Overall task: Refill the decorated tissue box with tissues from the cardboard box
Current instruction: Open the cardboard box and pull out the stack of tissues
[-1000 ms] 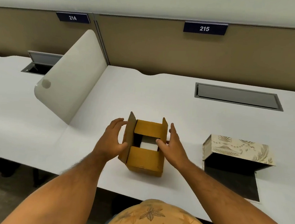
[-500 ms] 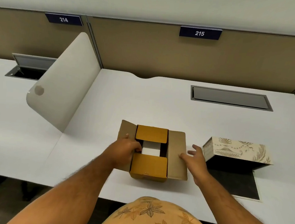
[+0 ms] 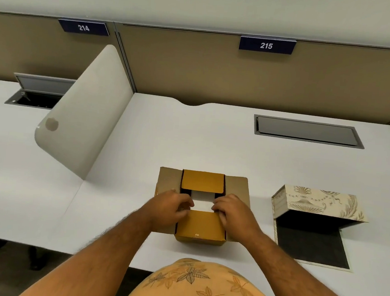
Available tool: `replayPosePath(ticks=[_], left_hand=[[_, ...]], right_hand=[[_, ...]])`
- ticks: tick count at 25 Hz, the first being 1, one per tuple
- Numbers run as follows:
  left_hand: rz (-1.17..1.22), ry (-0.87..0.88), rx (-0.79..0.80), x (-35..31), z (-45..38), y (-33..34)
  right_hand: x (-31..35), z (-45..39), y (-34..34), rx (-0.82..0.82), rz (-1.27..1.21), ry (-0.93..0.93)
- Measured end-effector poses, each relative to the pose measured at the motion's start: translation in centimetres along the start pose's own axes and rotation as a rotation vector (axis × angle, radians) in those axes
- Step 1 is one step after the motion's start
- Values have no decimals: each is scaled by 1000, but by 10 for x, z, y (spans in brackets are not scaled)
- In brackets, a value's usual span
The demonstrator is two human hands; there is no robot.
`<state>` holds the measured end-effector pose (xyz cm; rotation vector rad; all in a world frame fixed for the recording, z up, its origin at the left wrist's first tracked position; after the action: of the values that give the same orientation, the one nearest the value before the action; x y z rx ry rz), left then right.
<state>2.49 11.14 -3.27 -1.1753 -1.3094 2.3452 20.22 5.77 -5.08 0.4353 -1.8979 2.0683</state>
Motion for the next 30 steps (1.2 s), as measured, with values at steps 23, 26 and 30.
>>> replayPosePath(ticks=[23,26,30], left_hand=[[129,-140,110,-6,8,48],[109,-231,166,-1,-7,53],[443,-398,137,12,-21,61]], right_hand=[[-8,-31,4,-7,-124,122],[-7,-55,5,5,-24,193],[-14,-69,8,101,-7,191]])
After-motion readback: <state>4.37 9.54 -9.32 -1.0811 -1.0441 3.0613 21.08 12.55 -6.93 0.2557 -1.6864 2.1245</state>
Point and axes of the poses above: each hand's wrist, its own z-axis away from the middle knuckle, its own y-axis out of the palm, x = y × z, the point moved 9 cm from there along -z, towards the middle knuckle, and after that the axes turned 6 degrees about y, right-handed, at the moved point
